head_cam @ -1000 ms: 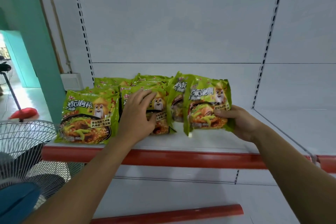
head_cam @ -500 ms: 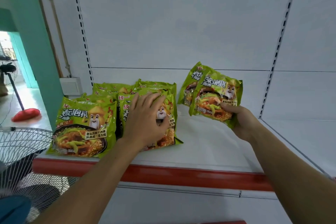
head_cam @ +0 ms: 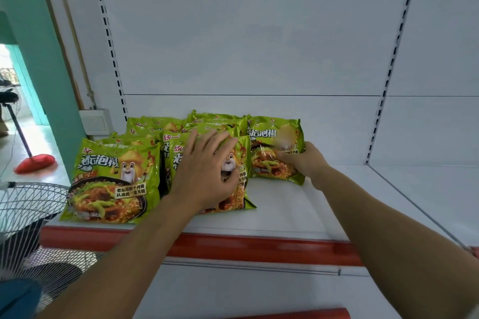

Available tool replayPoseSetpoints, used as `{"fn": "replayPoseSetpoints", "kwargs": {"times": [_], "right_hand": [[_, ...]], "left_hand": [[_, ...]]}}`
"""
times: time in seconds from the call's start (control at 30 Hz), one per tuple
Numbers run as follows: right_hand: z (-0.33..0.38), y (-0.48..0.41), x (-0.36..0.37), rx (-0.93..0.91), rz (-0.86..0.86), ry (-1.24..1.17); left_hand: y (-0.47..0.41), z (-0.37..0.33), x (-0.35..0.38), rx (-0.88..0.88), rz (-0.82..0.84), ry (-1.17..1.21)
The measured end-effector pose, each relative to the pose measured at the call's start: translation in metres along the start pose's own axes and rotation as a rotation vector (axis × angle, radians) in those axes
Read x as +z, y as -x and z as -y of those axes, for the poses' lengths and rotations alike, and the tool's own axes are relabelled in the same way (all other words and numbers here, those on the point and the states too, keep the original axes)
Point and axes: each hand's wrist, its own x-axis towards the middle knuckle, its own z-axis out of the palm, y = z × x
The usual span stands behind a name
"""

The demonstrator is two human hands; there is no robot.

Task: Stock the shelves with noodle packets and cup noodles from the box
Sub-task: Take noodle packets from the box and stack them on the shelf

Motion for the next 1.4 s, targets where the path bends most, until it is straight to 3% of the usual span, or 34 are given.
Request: {"fn": "replayPoseSetpoints", "kwargs": {"times": [0.17, 0.33, 0.47, 0.6, 0.9, 1.13, 1.4], "right_hand": [[0.006, 0.022, -0.018, 0.019, -0.130, 0.059], [0.007, 0.059, -0.040, -0.010, -0.189, 0.222], [0.008, 0.101, -0.062, -0.019, -0.254, 0.417], [-0.005, 0.143, -0.089, 0.035, -0.337, 0.507], [-0.064, 0.232, -0.145, 0.212, -0.441, 0.574], [-0.149, 0.291, -0.185, 0.434, -0.379, 0.673], [-0.264, 0.337, -0.255, 0.613, -0.264, 0.654]], "left_hand": [[0.004, -0.011, -0.011, -0.007, -0.030, 0.047], [0.013, -0.048, -0.036, -0.037, -0.061, 0.352], [0.021, -0.089, -0.058, -0.175, 0.068, 0.777], [0.035, -0.129, -0.063, -0.165, 0.254, 0.948], [0.081, -0.225, -0.059, 0.010, 0.639, 0.890], [0.138, -0.308, -0.011, 0.090, 0.975, 0.774], [0.220, -0.412, 0.061, 0.045, 1.287, 0.706]]}}
